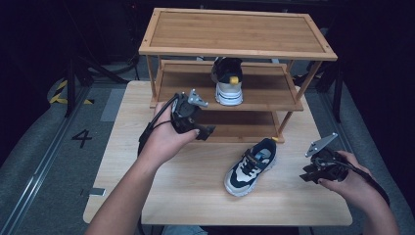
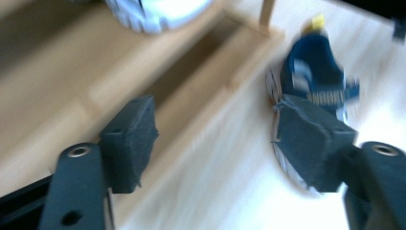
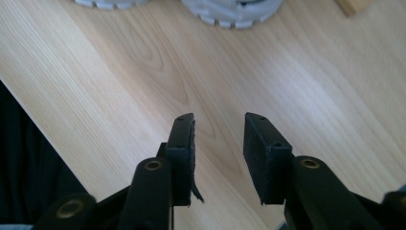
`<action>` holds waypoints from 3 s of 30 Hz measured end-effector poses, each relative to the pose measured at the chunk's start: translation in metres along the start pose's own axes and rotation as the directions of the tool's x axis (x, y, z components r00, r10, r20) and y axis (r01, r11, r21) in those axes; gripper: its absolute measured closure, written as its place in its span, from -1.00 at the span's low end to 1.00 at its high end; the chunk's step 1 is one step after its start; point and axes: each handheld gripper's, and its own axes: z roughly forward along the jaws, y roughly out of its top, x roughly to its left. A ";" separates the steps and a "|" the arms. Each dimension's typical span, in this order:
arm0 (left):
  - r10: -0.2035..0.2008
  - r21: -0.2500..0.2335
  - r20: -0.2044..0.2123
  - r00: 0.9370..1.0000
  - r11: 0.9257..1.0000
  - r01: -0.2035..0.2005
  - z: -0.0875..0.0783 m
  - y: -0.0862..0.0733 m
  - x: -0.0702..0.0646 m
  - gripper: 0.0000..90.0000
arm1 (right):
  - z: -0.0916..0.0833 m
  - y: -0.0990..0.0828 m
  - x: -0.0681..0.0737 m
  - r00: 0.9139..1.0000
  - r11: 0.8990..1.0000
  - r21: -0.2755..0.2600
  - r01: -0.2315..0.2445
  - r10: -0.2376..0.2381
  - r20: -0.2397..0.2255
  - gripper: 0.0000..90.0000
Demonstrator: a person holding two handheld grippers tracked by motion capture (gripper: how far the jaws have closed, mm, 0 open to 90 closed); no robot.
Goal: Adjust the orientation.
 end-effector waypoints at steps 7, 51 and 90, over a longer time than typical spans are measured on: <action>0.027 0.118 -0.035 0.999 0.993 -0.022 -0.006 -0.033 0.000 -0.48 | -0.005 0.019 -0.002 1.000 0.999 -0.051 0.018 -0.018 0.008 0.47; -0.051 0.395 0.008 0.999 0.918 0.044 0.004 -0.149 0.014 -0.50 | 0.013 0.093 -0.026 0.995 0.966 -0.244 -0.088 0.098 0.030 1.00; -0.003 0.377 0.083 0.997 0.926 -0.029 0.031 -0.116 0.023 -0.45 | -0.029 0.023 0.049 0.999 0.999 -0.032 0.034 -0.034 -0.026 0.57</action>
